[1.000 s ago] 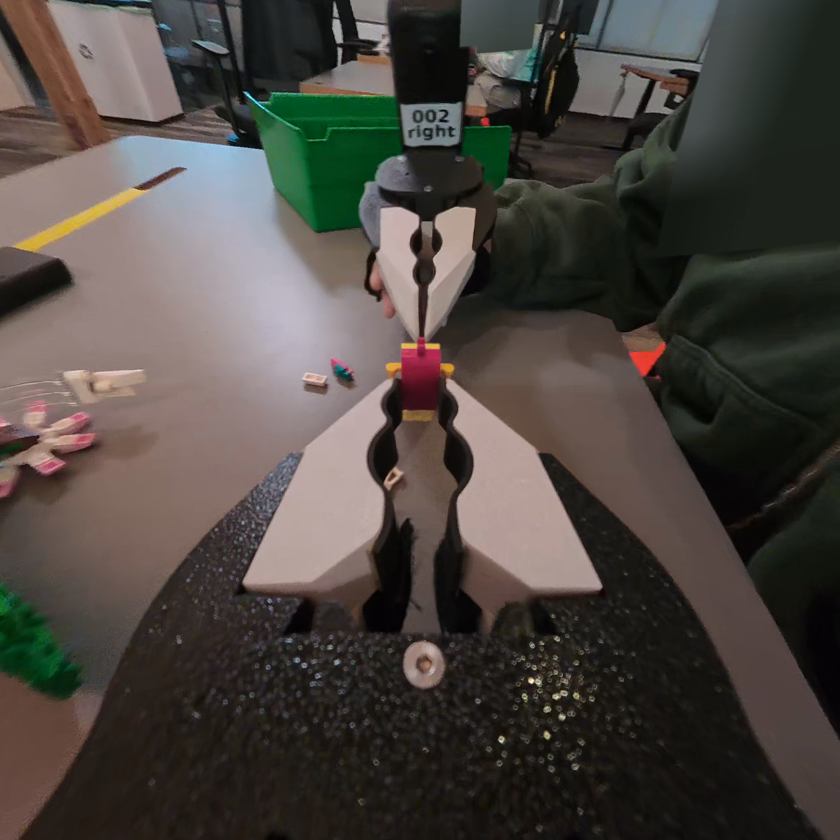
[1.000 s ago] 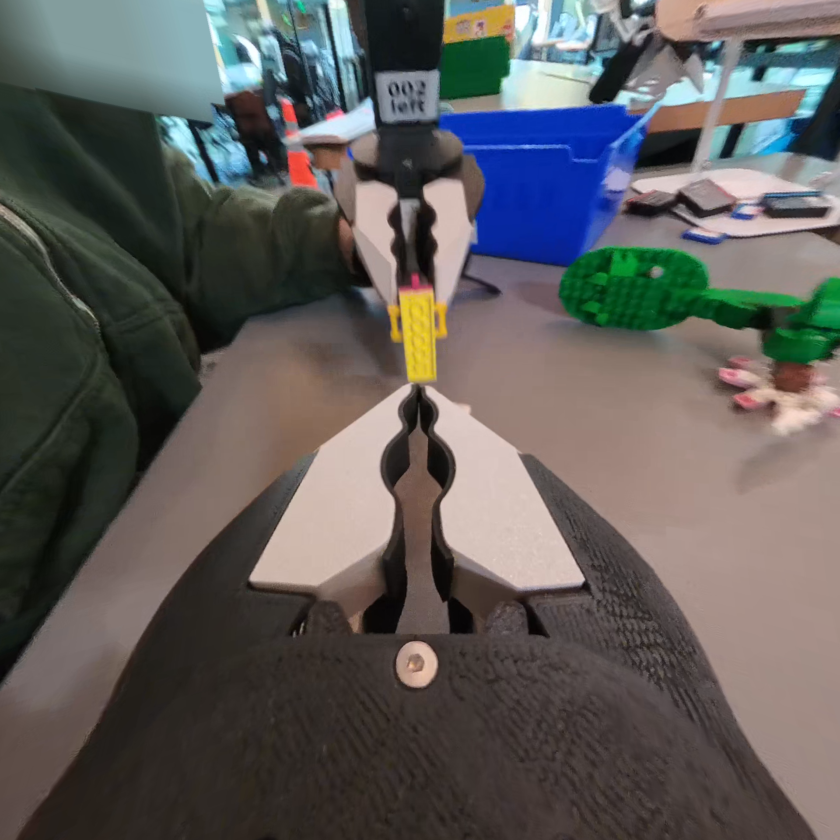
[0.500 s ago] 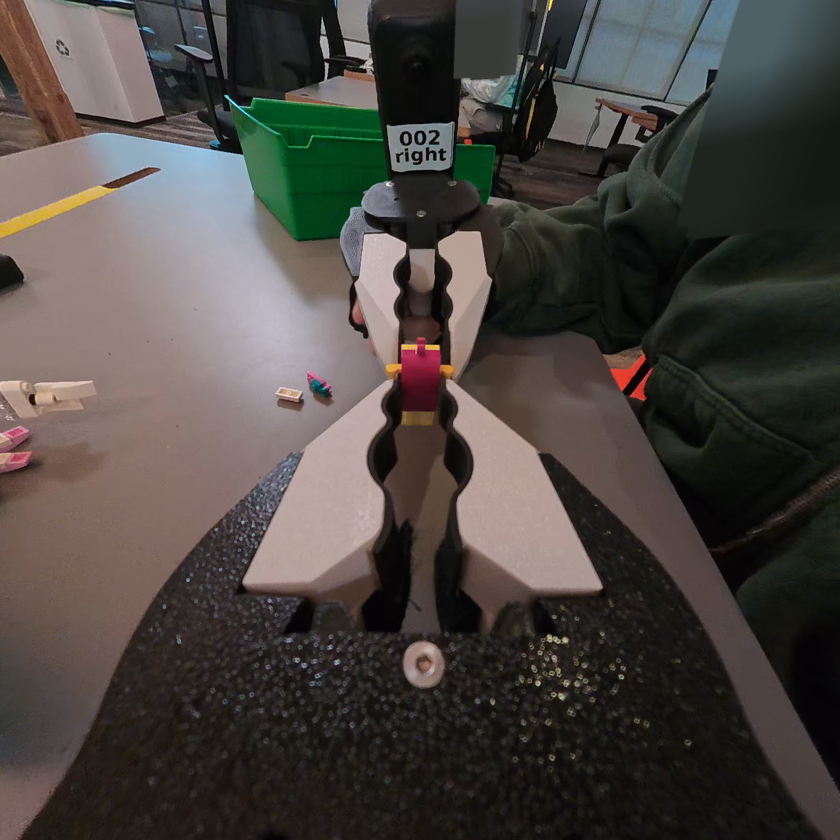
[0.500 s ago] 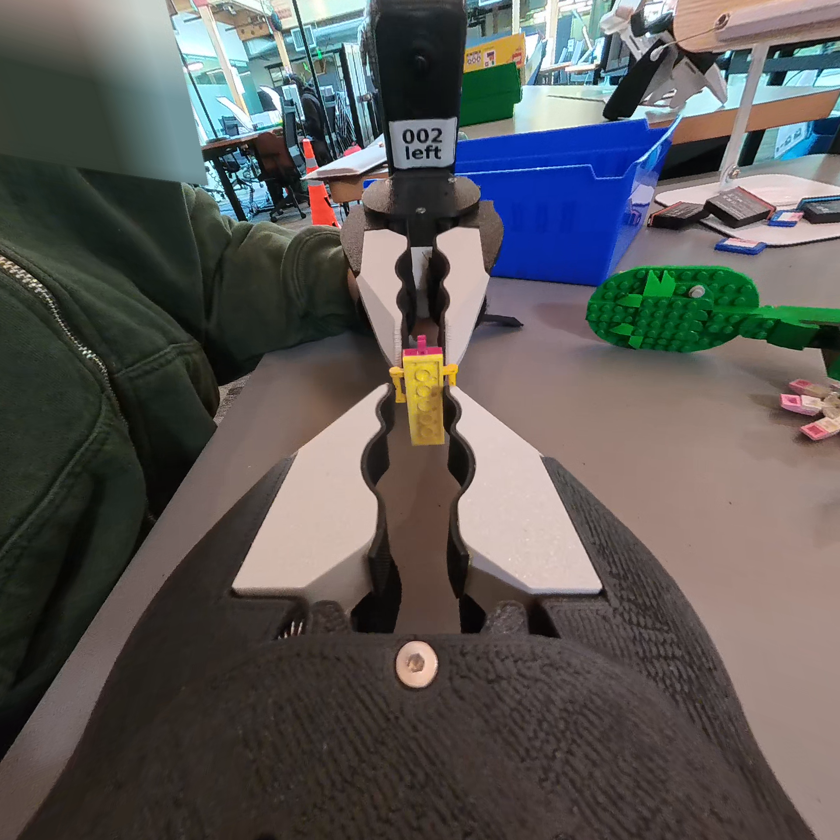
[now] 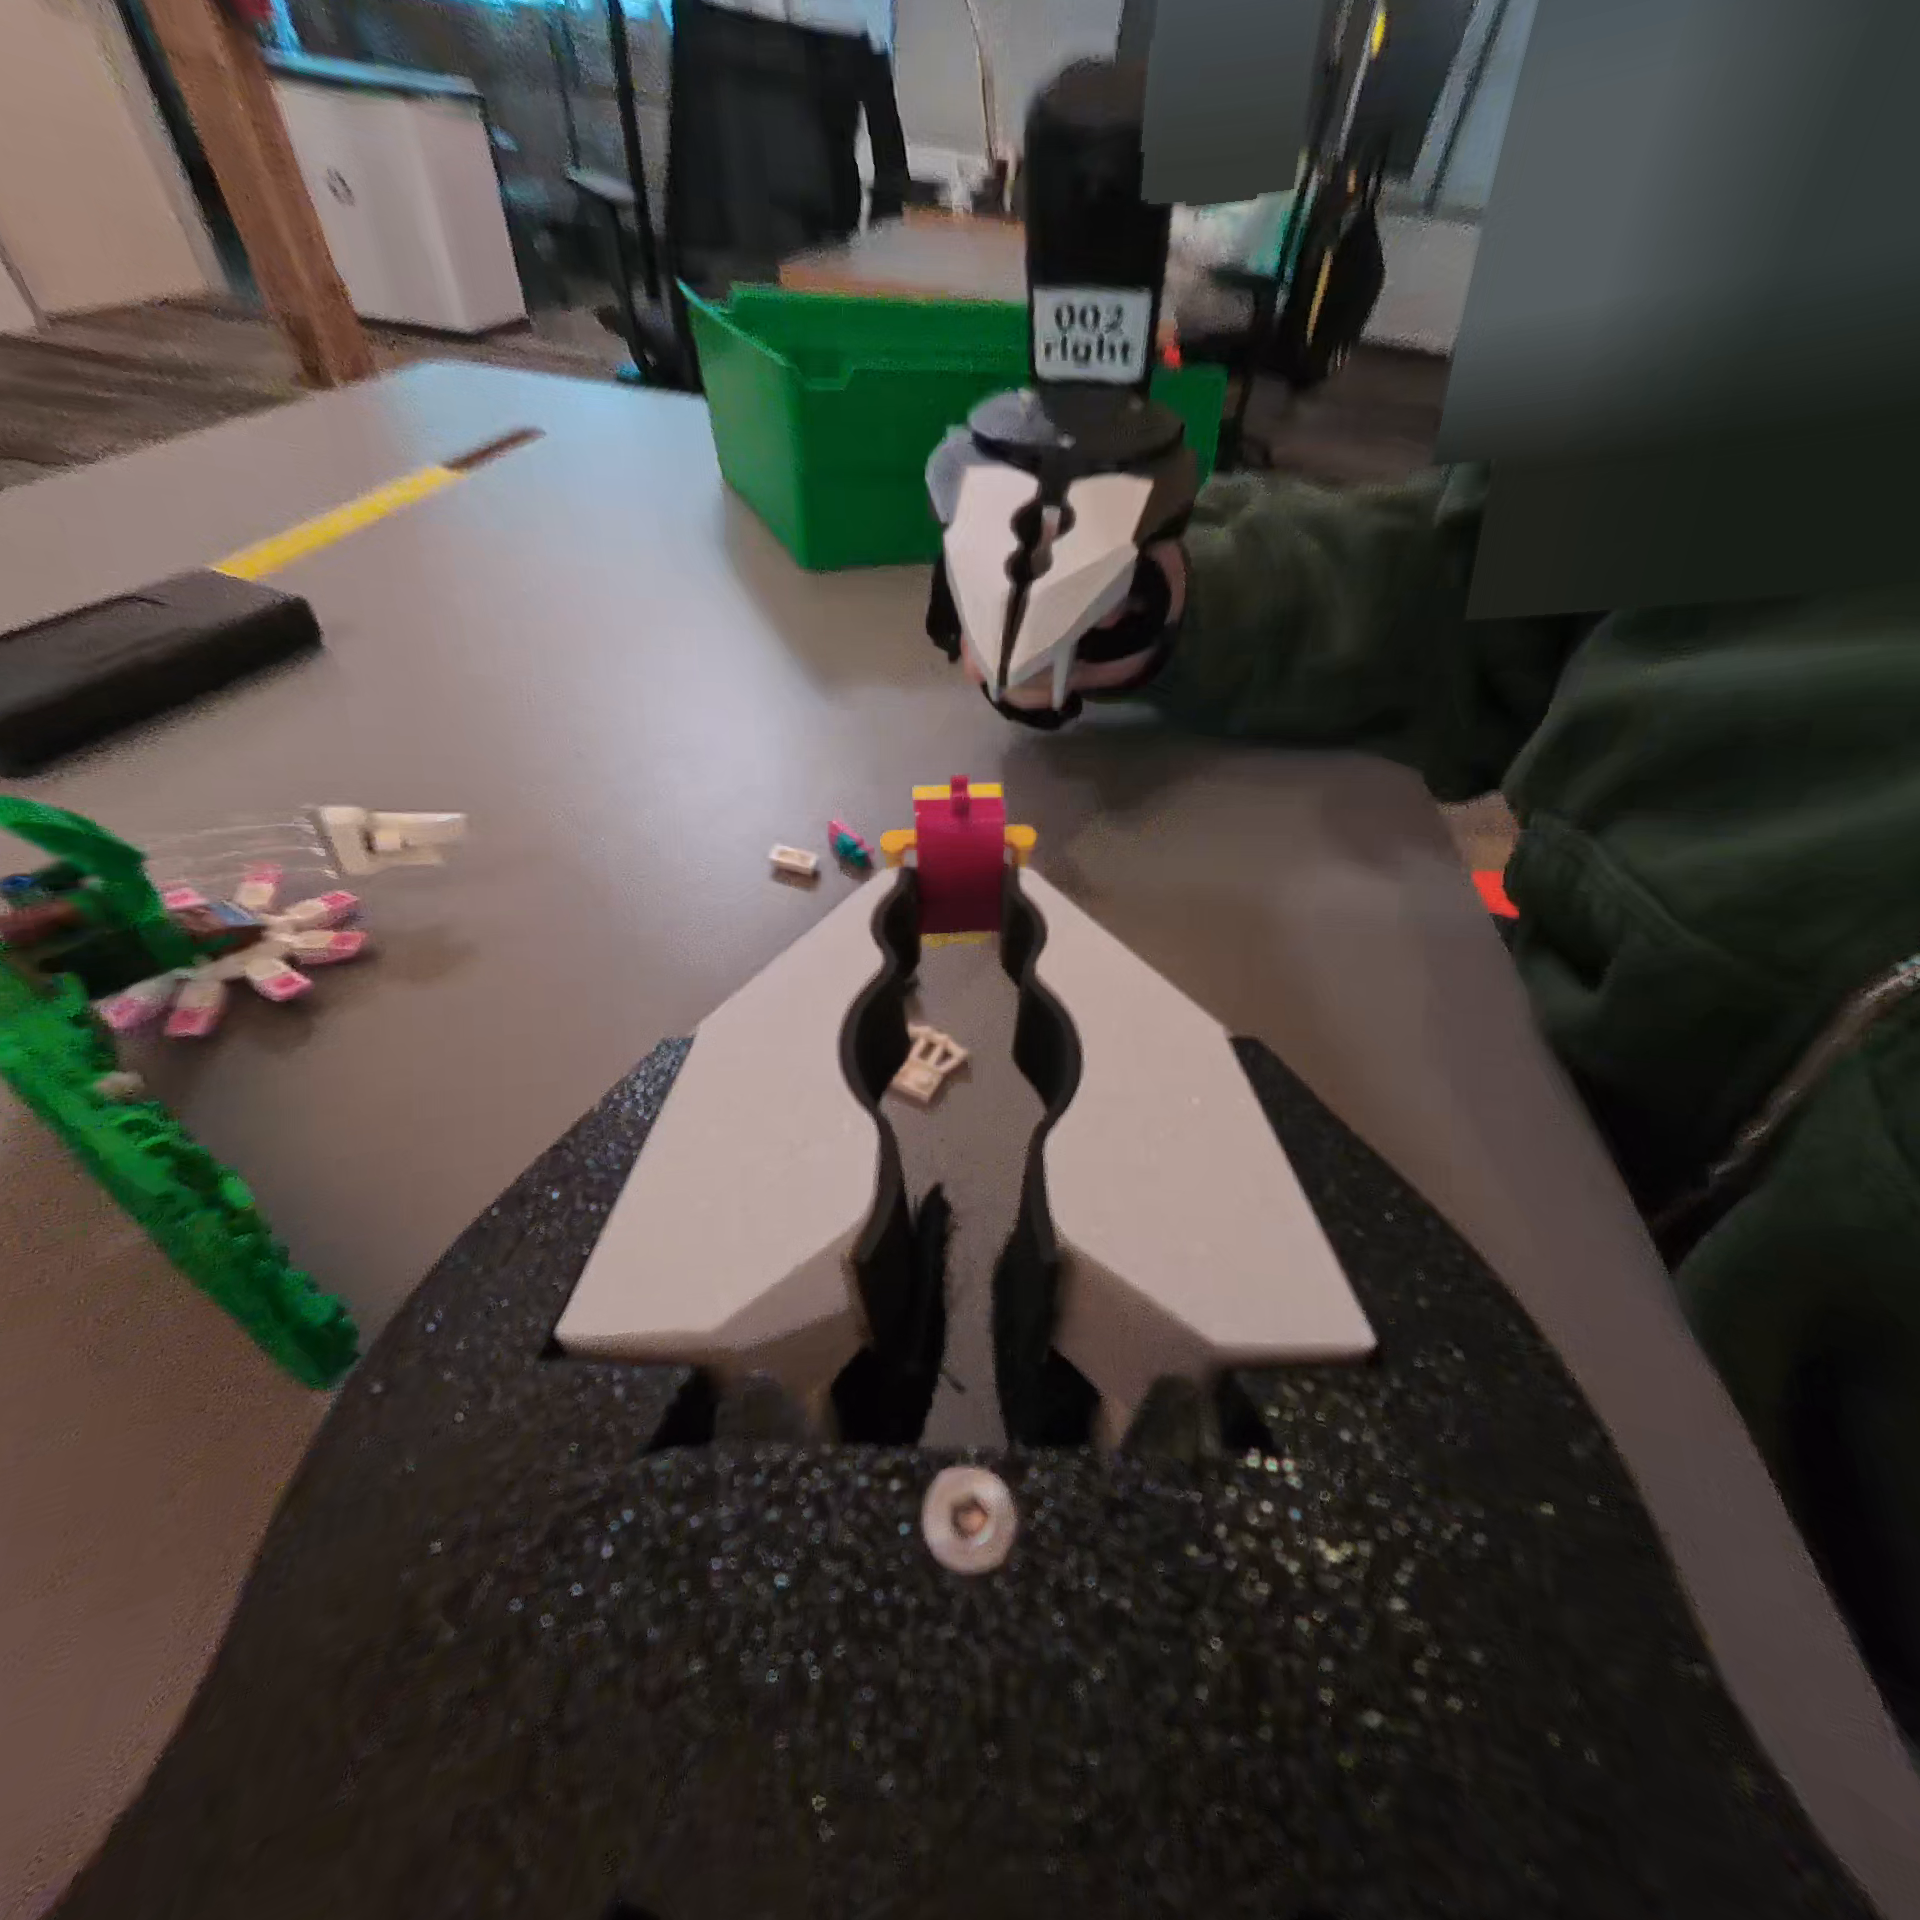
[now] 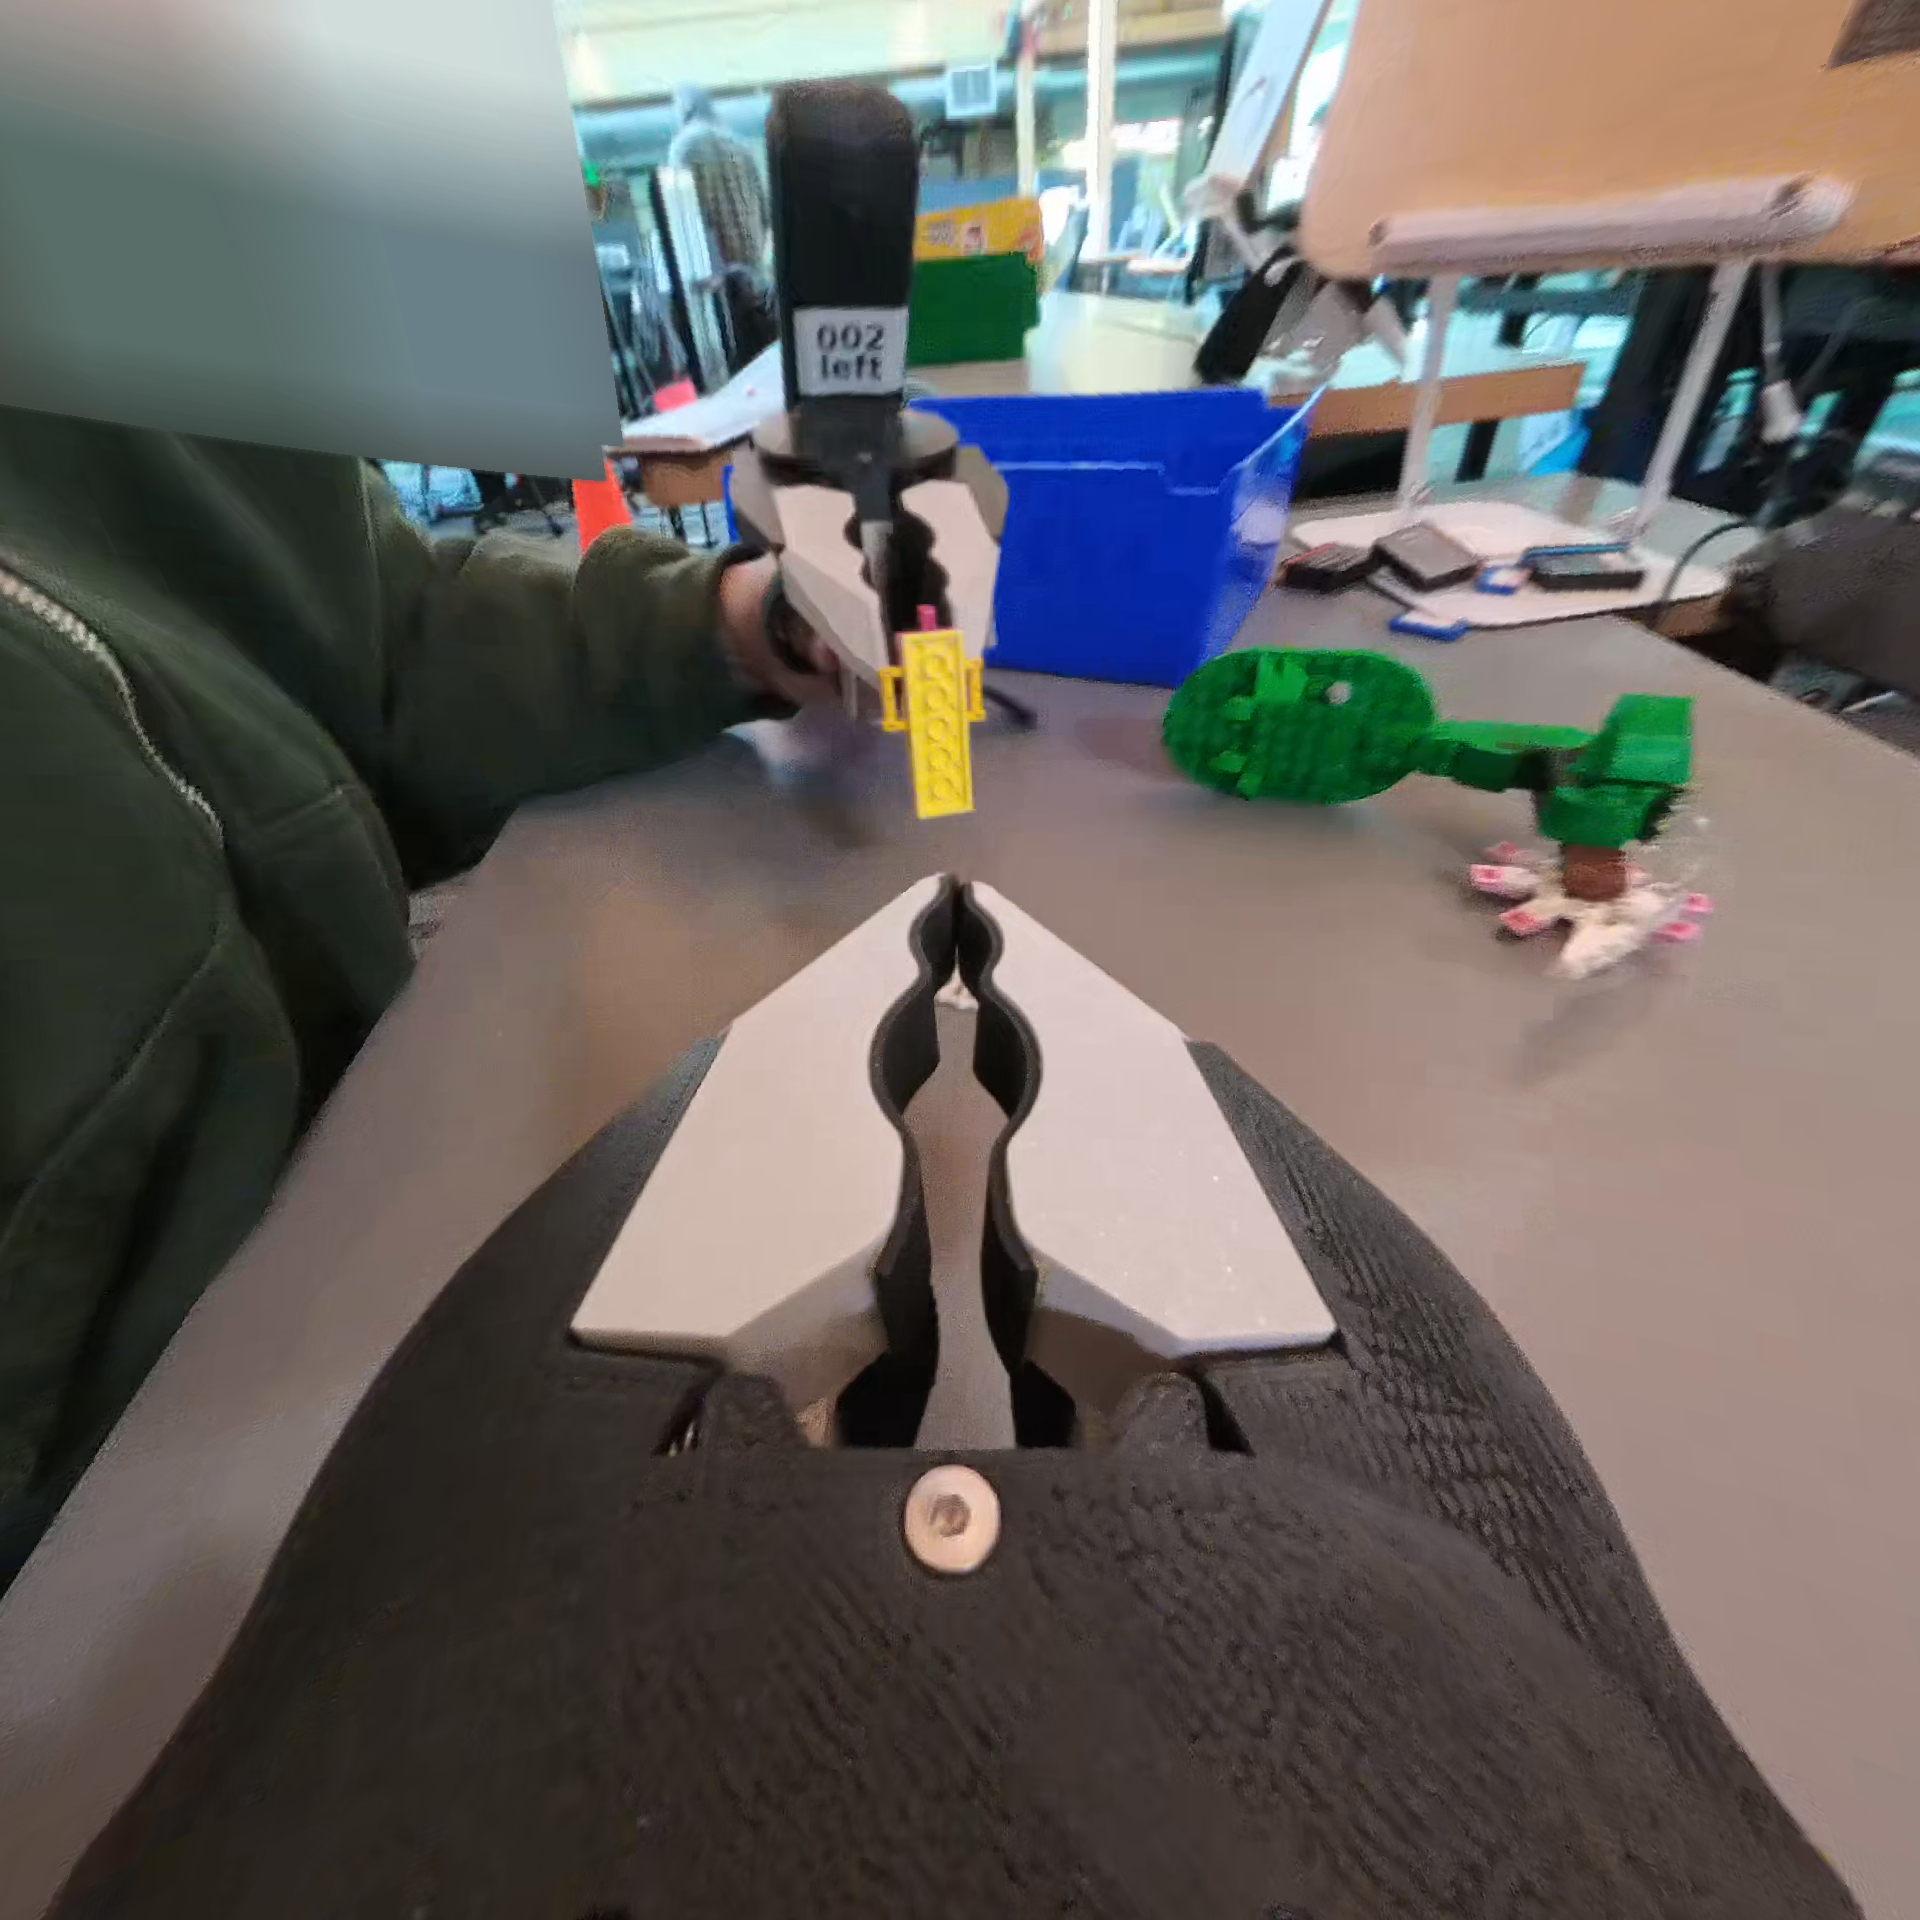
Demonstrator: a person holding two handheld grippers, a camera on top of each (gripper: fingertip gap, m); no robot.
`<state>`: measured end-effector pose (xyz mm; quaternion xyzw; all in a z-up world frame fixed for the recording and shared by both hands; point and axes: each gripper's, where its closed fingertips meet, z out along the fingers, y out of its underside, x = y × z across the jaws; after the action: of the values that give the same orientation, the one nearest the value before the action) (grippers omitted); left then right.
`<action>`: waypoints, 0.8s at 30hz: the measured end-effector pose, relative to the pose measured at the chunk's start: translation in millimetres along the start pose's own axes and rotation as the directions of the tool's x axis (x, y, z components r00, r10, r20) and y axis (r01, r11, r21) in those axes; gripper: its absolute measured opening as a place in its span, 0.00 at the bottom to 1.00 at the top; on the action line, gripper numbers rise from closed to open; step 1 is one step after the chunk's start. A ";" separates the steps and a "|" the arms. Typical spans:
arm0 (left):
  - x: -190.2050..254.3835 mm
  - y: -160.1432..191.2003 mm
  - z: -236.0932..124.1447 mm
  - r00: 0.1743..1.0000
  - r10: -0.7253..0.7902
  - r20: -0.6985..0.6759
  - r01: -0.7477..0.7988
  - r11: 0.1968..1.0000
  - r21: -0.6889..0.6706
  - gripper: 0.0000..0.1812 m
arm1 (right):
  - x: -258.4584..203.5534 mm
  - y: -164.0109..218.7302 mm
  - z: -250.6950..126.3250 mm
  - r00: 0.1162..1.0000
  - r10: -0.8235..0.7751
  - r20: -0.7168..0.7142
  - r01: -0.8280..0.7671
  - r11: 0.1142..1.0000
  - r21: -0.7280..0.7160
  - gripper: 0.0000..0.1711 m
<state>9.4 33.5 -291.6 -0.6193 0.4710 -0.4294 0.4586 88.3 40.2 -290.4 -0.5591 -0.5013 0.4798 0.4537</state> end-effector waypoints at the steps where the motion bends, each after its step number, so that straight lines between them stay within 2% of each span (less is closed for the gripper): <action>1: -0.8 -0.2 0.3 1.000 0.015 0.009 -0.015 1.000 -0.004 0.07 | 1.6 2.2 3.6 1.000 0.012 0.001 -0.012 1.000 -0.014 0.00; 4: 10.4 7.6 19.7 0.998 -0.018 -0.056 0.017 1.000 -0.020 0.07 | -13.2 16.7 25.4 0.992 0.078 0.100 -0.071 0.995 -0.071 0.00; 5: 12.3 7.8 23.1 0.997 -0.036 -0.074 0.035 0.999 -0.020 0.07 | -17.4 15.9 31.8 0.990 0.084 0.115 -0.075 0.994 -0.075 0.10; 6: 13.2 6.0 24.9 0.995 -0.046 -0.083 0.045 0.999 -0.011 0.07 | -20.9 14.1 36.9 0.988 0.091 0.126 -0.083 0.994 -0.074 0.15; 9: 16.1 2.5 28.2 0.992 -0.079 -0.103 0.080 0.997 0.008 0.07 | -24.0 19.5 47.1 0.987 0.107 0.121 -0.094 0.989 -0.111 0.18; 14: 21.0 -2.4 30.9 0.984 -0.111 -0.142 0.118 0.992 0.040 0.07 | -23.6 26.6 52.6 0.992 0.074 0.102 -0.056 0.985 -0.163 0.16; 16: 23.5 -3.1 32.8 0.982 -0.110 -0.151 0.117 0.992 0.040 0.07 | -25.7 28.4 54.1 0.992 0.065 0.109 -0.045 0.983 -0.177 0.09; 20: 24.1 -6.3 35.2 0.982 -0.120 -0.149 0.131 0.989 0.068 0.07 | -24.8 28.1 52.7 0.993 0.045 0.105 -0.026 0.985 -0.172 0.09; 24: 27.1 -7.6 35.2 0.965 -0.168 -0.202 0.185 0.980 0.068 0.08 | -26.6 29.2 52.1 0.994 0.024 0.105 -0.005 0.984 -0.176 0.09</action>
<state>49.8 13.9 -288.9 -0.5933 0.4375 -0.5472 0.3965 39.4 12.6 -323.8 -0.5742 -0.5610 0.4664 0.3716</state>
